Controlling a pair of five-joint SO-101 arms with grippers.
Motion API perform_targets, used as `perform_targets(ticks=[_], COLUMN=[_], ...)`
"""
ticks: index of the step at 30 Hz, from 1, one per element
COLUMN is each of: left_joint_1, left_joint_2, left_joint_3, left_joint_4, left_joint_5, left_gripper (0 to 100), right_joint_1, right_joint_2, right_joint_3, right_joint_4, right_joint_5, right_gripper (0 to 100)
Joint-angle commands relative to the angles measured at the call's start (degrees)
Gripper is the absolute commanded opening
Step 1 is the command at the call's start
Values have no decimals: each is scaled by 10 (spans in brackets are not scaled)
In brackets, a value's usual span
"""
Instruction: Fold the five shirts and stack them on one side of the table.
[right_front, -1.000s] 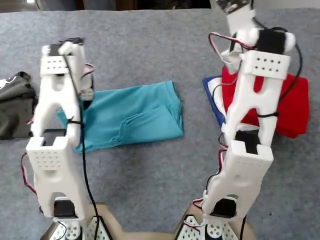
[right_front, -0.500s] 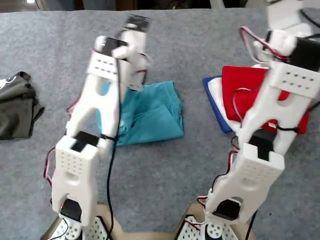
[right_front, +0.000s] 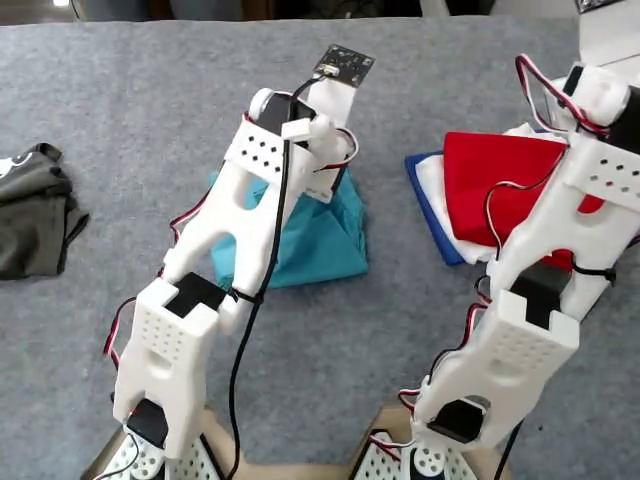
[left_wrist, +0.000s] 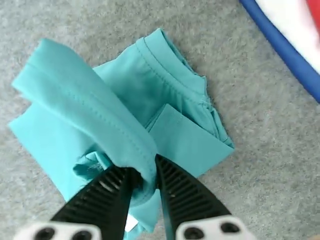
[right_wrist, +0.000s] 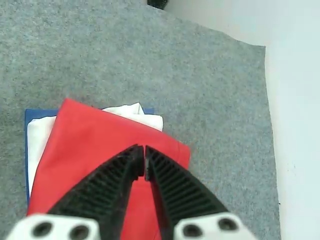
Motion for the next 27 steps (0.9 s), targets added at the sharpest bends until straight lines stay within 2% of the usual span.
perform_targets(ticks=[1,4,11,18,20,22,24,26,27], left_joint_1=[10,15,37,29,31,33,24,2,-7], left_joint_2=[-6,6,69,85,85,84,84,63,52], left_joint_3=[-22,-22,-28,-28,-28,-28,-28,-49,-67], left_joint_4=[-7,-23,-33,-96,-102,-98,-93,-75,-65], left_joint_5=[33,59,65,109,113,116,164,215,219], left_gripper=[29,29,29,31,77,176,268,316,327], right_joint_1=[7,7,7,3,4,3,2,-4,-10], right_joint_2=[-26,-26,-26,-28,-27,-26,-27,-29,-29], right_joint_3=[-19,-19,-18,-20,-20,-16,-16,-17,-16], right_joint_4=[-7,-7,-8,0,1,4,4,4,5], right_joint_5=[-4,-4,-4,-5,-5,-5,-5,-5,-5], right_gripper=[15,15,15,15,15,15,15,15,15])
